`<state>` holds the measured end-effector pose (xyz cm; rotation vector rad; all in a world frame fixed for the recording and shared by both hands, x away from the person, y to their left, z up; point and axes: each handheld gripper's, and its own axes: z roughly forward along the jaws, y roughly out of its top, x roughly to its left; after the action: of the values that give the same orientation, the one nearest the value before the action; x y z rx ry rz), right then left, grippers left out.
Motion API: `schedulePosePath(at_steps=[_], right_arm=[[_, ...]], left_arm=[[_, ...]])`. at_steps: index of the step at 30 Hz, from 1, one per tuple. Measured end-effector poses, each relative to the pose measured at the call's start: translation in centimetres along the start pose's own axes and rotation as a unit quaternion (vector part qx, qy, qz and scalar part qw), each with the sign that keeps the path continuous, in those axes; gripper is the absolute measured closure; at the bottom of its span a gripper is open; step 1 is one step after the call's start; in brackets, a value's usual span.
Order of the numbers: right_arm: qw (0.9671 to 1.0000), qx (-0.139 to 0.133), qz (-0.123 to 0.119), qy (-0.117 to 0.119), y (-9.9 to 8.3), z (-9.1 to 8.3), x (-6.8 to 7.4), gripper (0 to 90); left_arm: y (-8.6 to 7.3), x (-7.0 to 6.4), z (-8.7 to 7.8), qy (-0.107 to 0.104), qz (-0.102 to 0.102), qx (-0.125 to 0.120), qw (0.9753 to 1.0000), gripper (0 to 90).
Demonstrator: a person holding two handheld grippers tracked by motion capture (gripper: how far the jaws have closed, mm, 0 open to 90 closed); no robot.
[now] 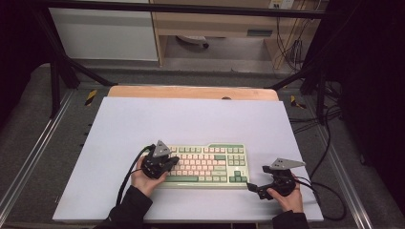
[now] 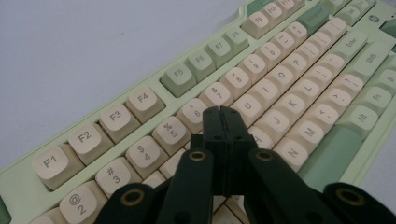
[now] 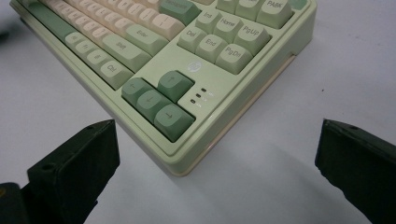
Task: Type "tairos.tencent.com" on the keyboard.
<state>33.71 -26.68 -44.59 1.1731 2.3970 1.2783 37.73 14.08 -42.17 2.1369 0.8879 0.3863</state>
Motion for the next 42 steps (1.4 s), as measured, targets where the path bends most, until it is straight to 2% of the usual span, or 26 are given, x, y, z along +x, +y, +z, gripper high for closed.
schedulePosePath(at_steps=[6,24,34,42], right_arm=[[1.0000,0.000,-0.001,-0.001,0.0,0.1,0.0,0.4],[1.0000,0.002,0.000,0.001,0.0,0.1,0.0,0.4],[1.0000,0.000,-0.002,-0.002,0.0,0.1,0.0,0.4],[1.0000,0.001,0.000,-0.002,0.0,0.1,0.0,0.4]], left_arm=[[-0.2,0.3,0.3,0.007,-0.001,0.003,1.0000,90.0],[-0.4,0.3,0.5,0.003,-0.001,-0.001,1.0000,90.0],[-0.5,0.4,-1.4,-0.002,0.001,-0.014,0.9999,90.0],[-1.5,1.4,-3.2,0.004,-0.002,-0.014,0.9999,90.0]])
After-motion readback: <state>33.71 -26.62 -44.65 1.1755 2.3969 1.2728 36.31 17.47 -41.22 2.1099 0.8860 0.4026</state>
